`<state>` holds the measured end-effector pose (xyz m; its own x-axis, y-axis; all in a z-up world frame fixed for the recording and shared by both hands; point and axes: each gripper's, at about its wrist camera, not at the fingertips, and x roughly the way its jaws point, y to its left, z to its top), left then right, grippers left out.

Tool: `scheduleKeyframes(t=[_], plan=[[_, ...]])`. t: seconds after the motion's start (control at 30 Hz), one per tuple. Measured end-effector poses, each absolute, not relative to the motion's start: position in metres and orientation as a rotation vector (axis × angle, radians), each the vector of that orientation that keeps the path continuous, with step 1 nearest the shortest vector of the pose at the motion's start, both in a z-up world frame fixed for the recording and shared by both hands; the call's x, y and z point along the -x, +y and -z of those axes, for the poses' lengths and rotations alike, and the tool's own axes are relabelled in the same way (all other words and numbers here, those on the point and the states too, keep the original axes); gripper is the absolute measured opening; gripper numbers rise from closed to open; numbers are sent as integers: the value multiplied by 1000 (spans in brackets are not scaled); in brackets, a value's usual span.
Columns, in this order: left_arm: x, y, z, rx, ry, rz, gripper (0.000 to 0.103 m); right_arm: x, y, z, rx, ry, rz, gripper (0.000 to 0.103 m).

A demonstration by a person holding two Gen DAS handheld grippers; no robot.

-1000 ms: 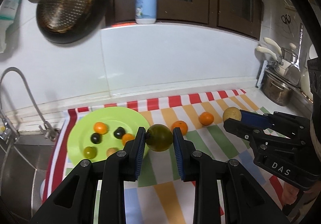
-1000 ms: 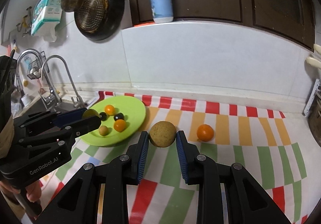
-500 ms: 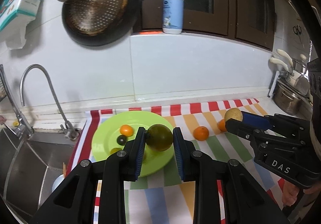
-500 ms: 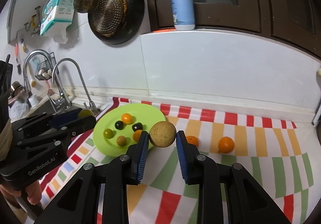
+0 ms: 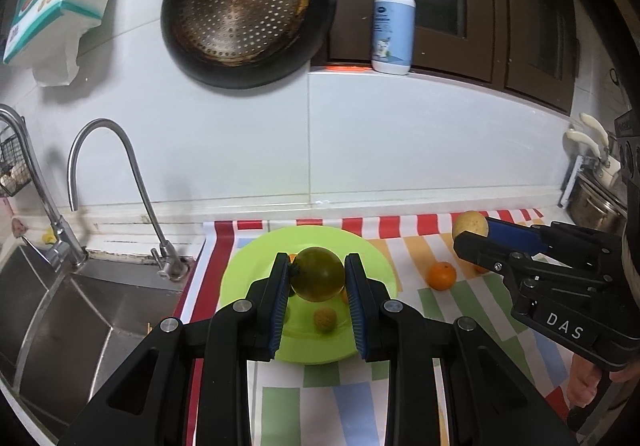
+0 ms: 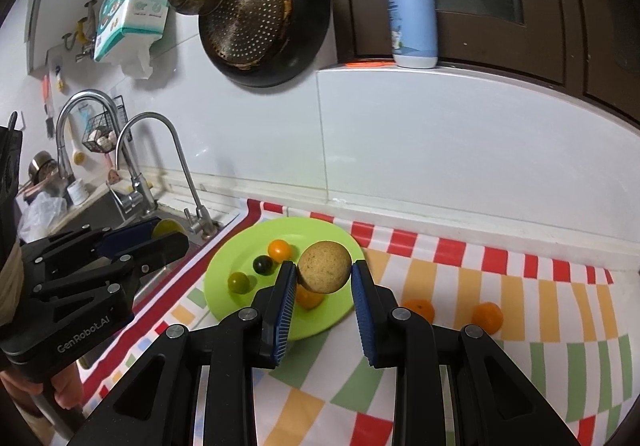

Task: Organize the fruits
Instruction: 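Carry the green-yellow fruit with the left gripper while the right carries the yellow fruit to the plate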

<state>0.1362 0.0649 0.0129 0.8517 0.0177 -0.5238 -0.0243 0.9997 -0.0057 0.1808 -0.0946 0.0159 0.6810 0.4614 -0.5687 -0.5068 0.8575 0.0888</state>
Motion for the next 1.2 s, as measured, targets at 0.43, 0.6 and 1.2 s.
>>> scheduleKeyframes(t=[0.43,0.6,1.2], plan=[[-163,88,-1,25,582,-65,28,-215,-65,-8,105,640,-578,30],[-174,97,8,21,603,-73,28,-229,-55,1,111,659,-595,30],[-244,121,60,-22,744,-47,28,-296,-17,59,145,789,-618,30]])
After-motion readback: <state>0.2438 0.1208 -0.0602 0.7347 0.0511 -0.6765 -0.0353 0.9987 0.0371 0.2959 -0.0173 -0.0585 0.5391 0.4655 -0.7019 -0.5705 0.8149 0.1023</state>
